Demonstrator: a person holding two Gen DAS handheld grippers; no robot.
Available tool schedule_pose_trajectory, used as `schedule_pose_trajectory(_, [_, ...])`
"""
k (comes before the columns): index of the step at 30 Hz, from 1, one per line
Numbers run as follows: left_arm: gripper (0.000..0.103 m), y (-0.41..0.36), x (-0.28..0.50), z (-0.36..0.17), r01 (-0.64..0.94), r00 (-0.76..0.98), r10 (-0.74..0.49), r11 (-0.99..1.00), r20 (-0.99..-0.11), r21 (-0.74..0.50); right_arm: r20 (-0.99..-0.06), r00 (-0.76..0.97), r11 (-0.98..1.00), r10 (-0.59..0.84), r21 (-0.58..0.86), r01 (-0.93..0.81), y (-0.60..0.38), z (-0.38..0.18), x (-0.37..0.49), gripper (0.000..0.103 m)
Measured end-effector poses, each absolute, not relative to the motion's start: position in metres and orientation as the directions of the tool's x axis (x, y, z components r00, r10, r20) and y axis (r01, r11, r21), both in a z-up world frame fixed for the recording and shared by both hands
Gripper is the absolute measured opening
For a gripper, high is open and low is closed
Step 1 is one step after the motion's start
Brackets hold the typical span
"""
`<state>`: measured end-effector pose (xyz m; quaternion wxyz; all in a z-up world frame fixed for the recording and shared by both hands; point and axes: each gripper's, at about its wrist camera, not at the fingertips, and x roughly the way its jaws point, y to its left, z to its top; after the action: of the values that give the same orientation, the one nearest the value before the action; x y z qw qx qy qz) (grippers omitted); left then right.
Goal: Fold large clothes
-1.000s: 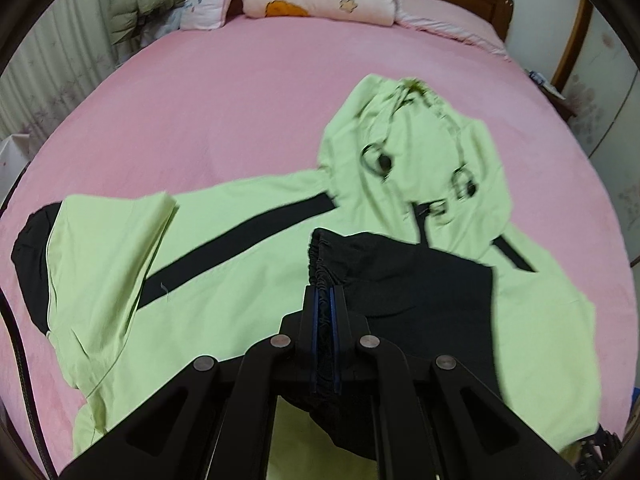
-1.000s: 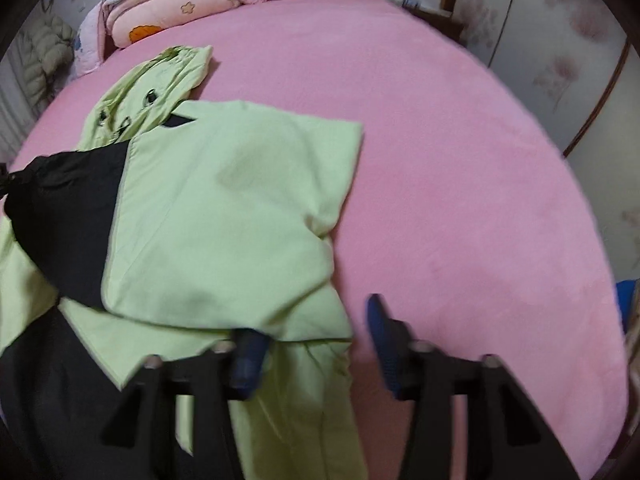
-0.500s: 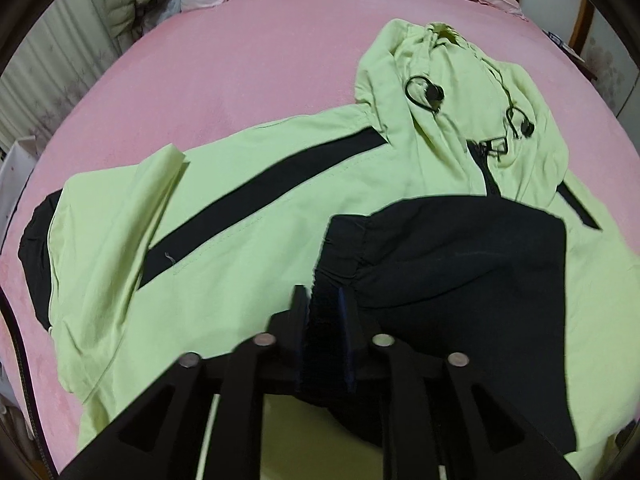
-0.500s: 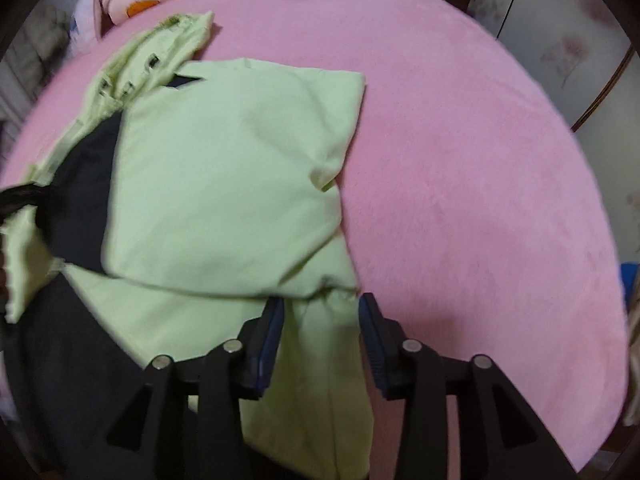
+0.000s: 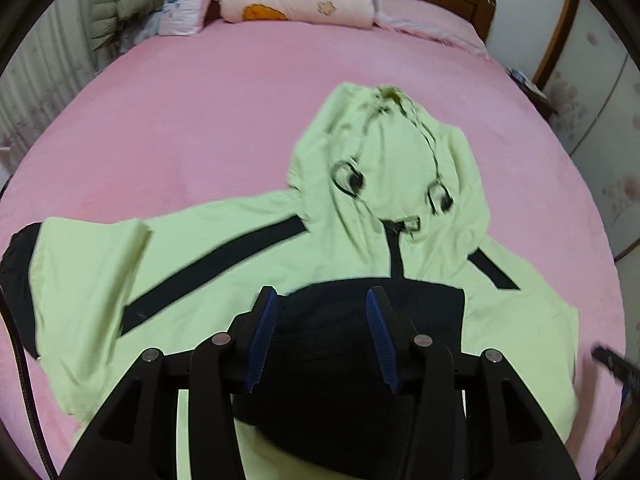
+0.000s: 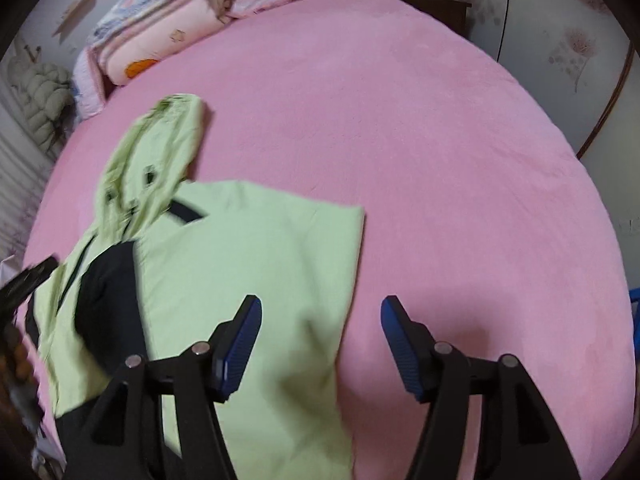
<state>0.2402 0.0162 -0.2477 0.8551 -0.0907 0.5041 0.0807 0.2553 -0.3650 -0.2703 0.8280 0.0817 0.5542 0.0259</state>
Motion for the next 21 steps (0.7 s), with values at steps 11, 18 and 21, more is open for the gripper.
schedule_pose_trajectory(11, [0.030, 0.008, 0.246, -0.320, -0.236, 0.349, 0.073, 0.972, -0.934, -0.013, -0.952, 0.276, 0.987, 0.132, 0.153, 0.056, -0.365, -0.330, 0.318, 0.002])
schedule_pose_trajectory(18, [0.030, -0.005, 0.244, -0.331, -0.195, 0.370, 0.157, 0.977, -0.916, 0.089, -0.953, 0.304, 0.999, -0.003, -0.017, -0.042, -0.348, -0.337, 0.321, 0.002])
schedule_pose_trajectory(21, [0.030, -0.013, 0.243, -0.331, -0.168, 0.371, 0.192, 0.976, -0.909, 0.138, -0.947, 0.317, 0.994, -0.052, -0.081, -0.079, -0.339, -0.334, 0.317, 0.003])
